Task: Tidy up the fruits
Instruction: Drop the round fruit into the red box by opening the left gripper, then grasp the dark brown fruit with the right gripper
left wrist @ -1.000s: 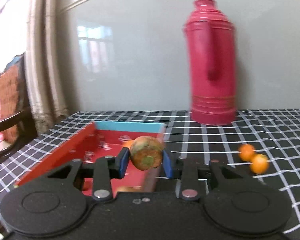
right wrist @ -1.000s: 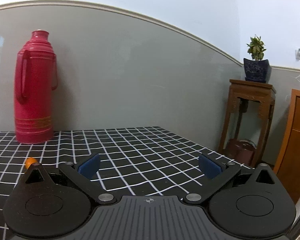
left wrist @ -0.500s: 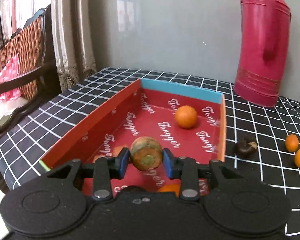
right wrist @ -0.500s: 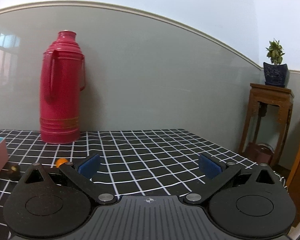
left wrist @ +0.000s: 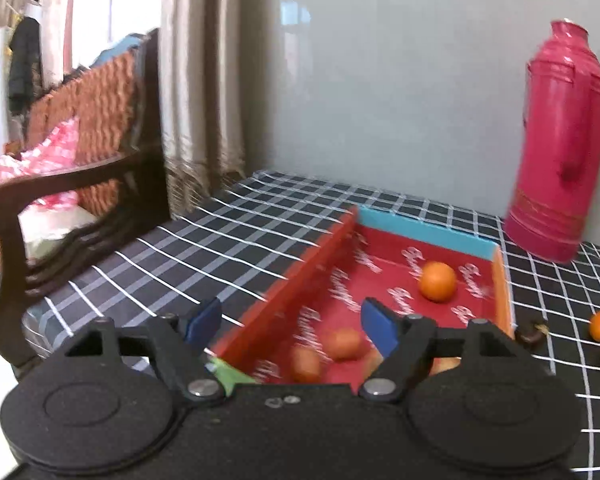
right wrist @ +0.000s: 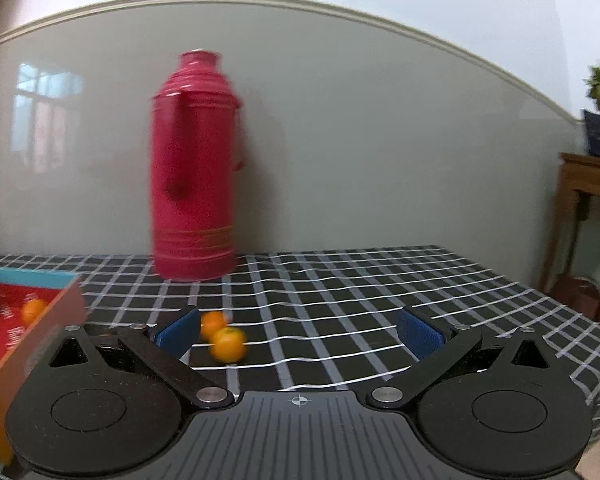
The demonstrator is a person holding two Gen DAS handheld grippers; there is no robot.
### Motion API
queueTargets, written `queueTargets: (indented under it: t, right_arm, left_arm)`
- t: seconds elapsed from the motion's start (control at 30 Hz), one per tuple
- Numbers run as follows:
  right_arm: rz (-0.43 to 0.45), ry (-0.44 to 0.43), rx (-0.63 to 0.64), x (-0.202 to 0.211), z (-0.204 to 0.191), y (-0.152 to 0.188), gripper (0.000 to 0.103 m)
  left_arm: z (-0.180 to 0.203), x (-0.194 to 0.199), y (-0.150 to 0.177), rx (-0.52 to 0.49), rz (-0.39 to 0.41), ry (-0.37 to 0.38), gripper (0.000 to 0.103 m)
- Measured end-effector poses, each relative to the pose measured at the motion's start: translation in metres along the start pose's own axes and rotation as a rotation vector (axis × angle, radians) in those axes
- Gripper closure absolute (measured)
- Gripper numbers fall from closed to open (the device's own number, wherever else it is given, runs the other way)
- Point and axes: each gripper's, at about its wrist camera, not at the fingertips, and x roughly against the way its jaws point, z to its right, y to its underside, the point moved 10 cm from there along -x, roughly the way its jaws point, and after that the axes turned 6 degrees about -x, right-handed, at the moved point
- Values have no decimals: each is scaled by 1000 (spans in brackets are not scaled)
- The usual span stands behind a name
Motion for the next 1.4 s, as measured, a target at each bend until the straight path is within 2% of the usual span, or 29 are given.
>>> queueTargets:
  t: [0.07,0.2,0.3,0.57,0.63,0.67,0.7,0.9,0.93,1.0,1.03,1.13,1.27,1.4]
  right_arm:
    - [-23,-57,10,-3,-18,5,0]
    - [-77,-197,1,-12,-53,13,0]
    - [-132,-268,0,-23,-76,20,0]
    - [-218,-303,8,-55,-114,34,1]
    - [-223,-314,18,-60,-119,35,13]
    - [-233,-322,27,-64,-122,35,26]
    - [-252,-328,35,-69,-127,37,30]
    - [-327,-344,1,-95,-138,43,33]
    - [-332,-350,-3,-97,-139,43,35]
    - [-354,-387,-32,-100,-145,46,51]
    - [-363,-407,-46,-100,-147,47,53]
    - [-368,-414,-59,-99,-150,47,56]
    - [-404,-423,-158,-103,-137,43,56]
    - [-412,-399,-143,-107,-132,44,56]
  left_arm:
    - [-14,3,-1,8,11,-27,33]
    - [-42,2,-5,22,26,-89,26]
    - [-64,3,-7,38,37,-140,20]
    - [-116,4,-9,76,54,-229,19]
    - [-127,3,-9,94,48,-242,19]
    - [-132,2,-9,104,45,-248,19]
    - [-137,2,-8,112,42,-254,19]
    - [-152,2,-6,134,33,-278,17]
    - [-154,2,-6,133,34,-286,17]
    - [-155,1,-5,134,31,-289,17]
    - [-156,1,-5,134,28,-290,17]
    - [-158,-1,-5,135,23,-294,17]
    - [-158,-2,-4,134,18,-295,17]
    - [-156,-4,-2,134,10,-287,17]
